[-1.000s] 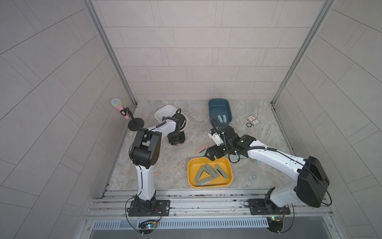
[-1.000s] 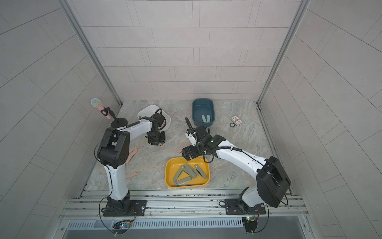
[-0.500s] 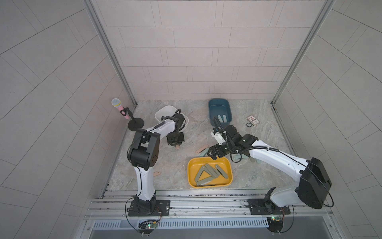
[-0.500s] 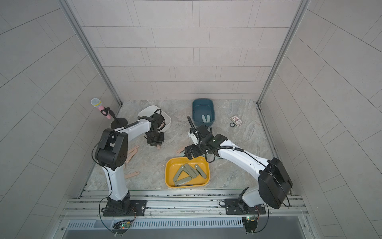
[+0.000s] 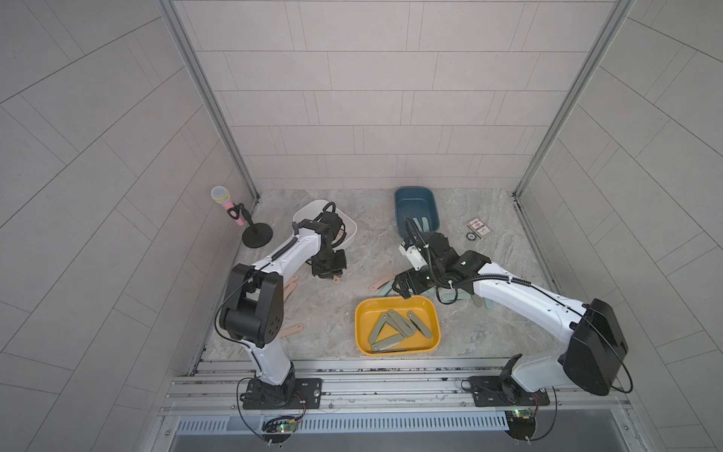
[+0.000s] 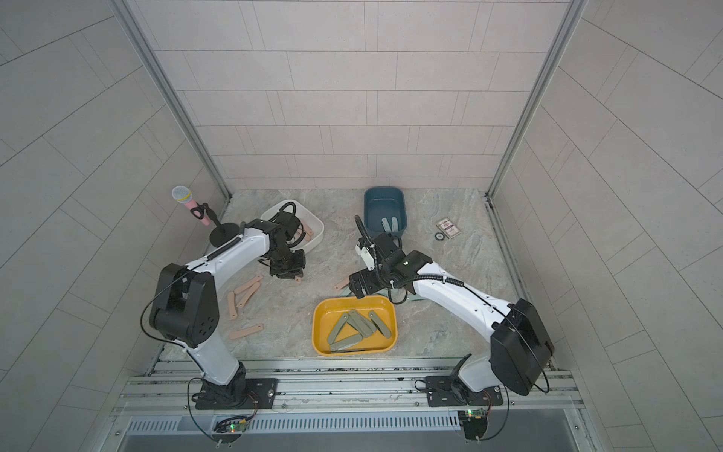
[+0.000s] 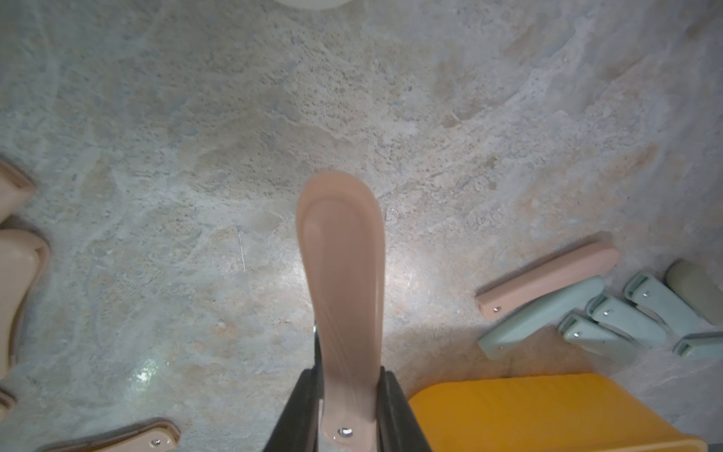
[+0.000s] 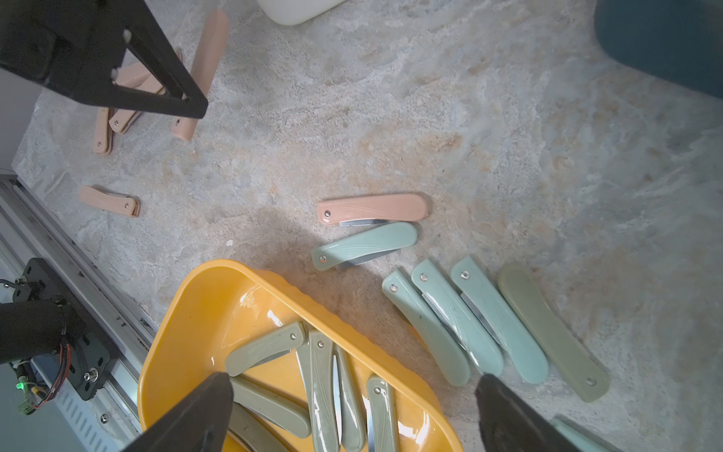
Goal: Place the fruit knives into the storage box by color
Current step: Place the fruit knife in the storage box.
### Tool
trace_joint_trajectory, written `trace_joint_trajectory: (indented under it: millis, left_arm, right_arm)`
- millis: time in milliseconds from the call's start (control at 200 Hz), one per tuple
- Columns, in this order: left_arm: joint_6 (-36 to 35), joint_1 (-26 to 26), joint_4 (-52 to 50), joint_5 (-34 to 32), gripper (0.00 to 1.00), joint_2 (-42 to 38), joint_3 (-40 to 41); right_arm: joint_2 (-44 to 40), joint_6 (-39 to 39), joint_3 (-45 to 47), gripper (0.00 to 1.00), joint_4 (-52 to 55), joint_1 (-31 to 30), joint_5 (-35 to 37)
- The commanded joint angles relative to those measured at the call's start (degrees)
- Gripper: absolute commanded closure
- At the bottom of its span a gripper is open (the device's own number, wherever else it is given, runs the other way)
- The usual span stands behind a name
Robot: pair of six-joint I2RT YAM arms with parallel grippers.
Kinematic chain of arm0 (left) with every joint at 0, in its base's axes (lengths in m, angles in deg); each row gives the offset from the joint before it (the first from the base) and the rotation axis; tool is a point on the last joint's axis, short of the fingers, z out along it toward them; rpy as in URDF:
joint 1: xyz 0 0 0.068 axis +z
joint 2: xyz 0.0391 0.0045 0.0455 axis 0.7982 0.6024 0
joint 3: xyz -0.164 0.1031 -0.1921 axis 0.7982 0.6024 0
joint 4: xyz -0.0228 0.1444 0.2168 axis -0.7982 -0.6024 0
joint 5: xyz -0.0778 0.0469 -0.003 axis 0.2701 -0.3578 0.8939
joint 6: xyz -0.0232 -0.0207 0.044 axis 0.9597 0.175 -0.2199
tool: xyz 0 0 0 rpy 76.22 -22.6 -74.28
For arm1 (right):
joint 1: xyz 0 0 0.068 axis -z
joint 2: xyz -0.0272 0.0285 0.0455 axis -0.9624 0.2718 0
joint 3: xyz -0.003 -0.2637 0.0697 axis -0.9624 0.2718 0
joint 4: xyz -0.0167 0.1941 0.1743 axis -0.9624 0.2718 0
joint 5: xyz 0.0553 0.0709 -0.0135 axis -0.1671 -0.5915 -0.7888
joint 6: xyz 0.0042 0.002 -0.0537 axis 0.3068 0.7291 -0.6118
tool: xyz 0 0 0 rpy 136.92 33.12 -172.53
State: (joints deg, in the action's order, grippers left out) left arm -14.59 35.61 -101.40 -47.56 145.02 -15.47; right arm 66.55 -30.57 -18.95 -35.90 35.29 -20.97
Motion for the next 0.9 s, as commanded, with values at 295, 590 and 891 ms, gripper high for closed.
trace_joint_trajectory:
  millis: [295, 590, 891]
  left_arm:
    - [5.1, 6.6, -2.6, -7.3, 0.93, 14.2, -25.5]
    - [8.5, 8.7, -2.6, -9.3, 0.92, 29.9, -40.7]
    - [8.2, 9.0, -3.1, -5.4, 0.28, 30.5, -44.6]
  right_arm:
    - [13.9, -2.7, -15.1, 0.00, -0.2, 1.6, -2.7]
    - [27.1, -4.2, -28.3, 0.00, 1.0, 3.3, -5.8]
    - [34.9, -4.5, -36.5, 0.00, 0.9, 3.8, -8.5]
